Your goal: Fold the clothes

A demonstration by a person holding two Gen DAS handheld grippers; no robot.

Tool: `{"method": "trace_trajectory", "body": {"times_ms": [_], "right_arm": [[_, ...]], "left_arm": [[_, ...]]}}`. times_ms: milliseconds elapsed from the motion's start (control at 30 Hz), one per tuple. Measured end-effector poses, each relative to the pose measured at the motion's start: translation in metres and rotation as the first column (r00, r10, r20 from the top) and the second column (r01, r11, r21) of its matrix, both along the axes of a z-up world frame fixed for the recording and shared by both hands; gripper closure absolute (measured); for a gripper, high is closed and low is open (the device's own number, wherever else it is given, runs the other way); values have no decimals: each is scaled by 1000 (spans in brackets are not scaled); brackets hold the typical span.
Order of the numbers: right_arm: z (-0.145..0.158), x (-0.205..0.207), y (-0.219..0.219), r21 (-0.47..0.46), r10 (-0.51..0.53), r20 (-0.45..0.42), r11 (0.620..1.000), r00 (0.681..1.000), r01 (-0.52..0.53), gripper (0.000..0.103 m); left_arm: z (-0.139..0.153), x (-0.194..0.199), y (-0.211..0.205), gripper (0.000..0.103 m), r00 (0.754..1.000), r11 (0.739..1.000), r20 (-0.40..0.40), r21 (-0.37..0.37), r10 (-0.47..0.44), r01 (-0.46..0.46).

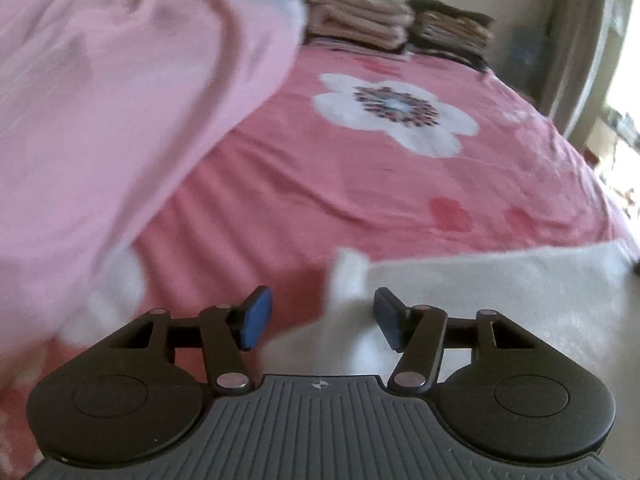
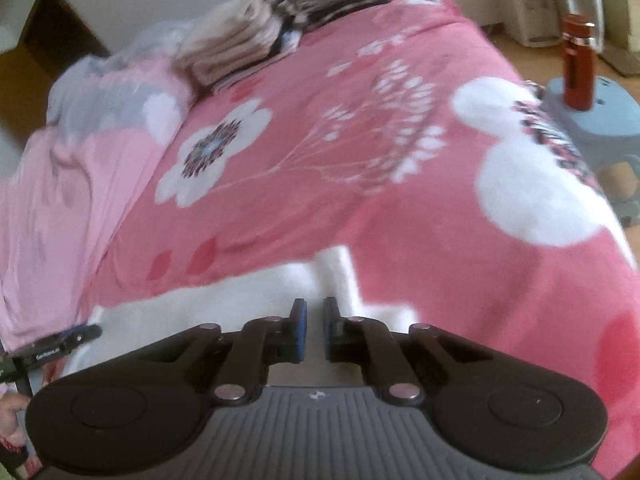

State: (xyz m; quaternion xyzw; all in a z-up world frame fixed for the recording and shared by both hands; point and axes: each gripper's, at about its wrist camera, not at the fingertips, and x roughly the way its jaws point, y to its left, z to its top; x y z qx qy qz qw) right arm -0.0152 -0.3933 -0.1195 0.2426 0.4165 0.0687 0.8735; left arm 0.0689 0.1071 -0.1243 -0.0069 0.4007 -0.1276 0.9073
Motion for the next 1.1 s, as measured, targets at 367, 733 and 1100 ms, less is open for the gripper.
{"method": "trace_trajectory", "body": {"times_ms": [367,733,1100], "right_arm": [[23,-34,30,10,110,55,994,992,-111,92],[19,-115,-29,89,-88,39,992,995,84,92],[-9,-156,6,44,108,58,993,992,-110,97]], "left_arm": [[41,-62,21,47,998,996,-30,-63,-58,56],[34,-96,65,47,997,996,-77,-92,-18,11],[2,-141,80,44,970,989,-208,-105,-128,108]]}}
